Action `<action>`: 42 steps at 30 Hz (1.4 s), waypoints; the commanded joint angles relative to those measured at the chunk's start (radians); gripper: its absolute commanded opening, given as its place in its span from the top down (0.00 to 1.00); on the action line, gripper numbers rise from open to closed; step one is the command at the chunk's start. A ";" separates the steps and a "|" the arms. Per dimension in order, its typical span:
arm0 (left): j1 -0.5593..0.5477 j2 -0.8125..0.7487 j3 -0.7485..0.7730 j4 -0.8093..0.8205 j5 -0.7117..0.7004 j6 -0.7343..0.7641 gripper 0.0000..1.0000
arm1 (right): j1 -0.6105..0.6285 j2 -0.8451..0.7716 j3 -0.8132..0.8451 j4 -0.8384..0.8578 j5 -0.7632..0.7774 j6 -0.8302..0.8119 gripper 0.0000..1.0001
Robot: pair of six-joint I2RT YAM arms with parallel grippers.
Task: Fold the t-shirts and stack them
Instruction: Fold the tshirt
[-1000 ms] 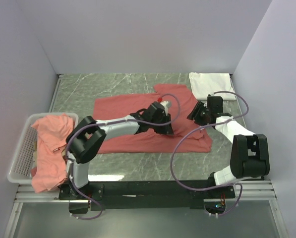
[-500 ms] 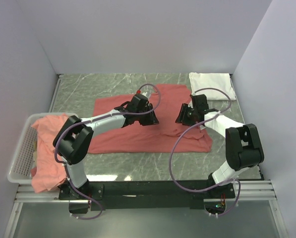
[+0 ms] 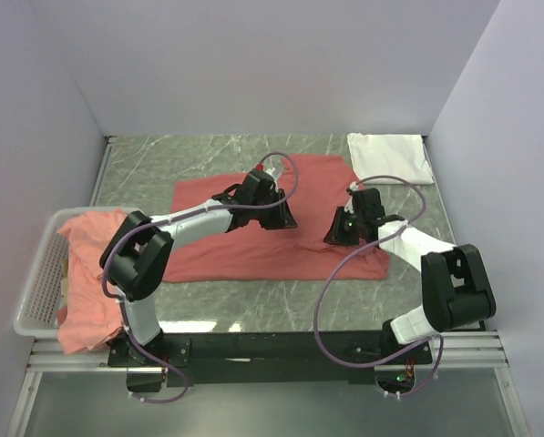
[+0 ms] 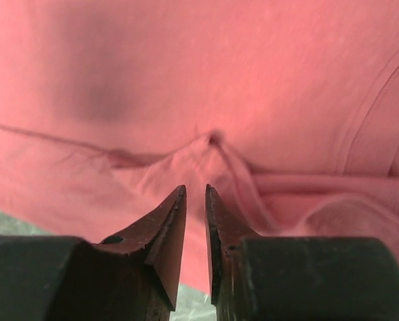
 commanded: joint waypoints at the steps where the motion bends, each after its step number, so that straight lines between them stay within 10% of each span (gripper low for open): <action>1: -0.003 0.025 0.052 0.029 0.051 0.017 0.69 | 0.025 -0.088 -0.035 0.026 -0.024 0.016 0.75; 21: -0.120 0.237 0.250 0.003 0.131 0.080 0.66 | 0.051 -0.286 -0.161 0.013 0.082 0.121 0.92; 27: -0.135 0.248 0.225 0.031 0.138 0.073 0.66 | 0.025 -0.395 -0.053 -0.075 0.228 0.139 0.77; 42: -0.134 0.212 0.139 0.062 0.106 0.061 0.66 | -0.148 0.034 0.149 -0.018 0.015 0.038 0.46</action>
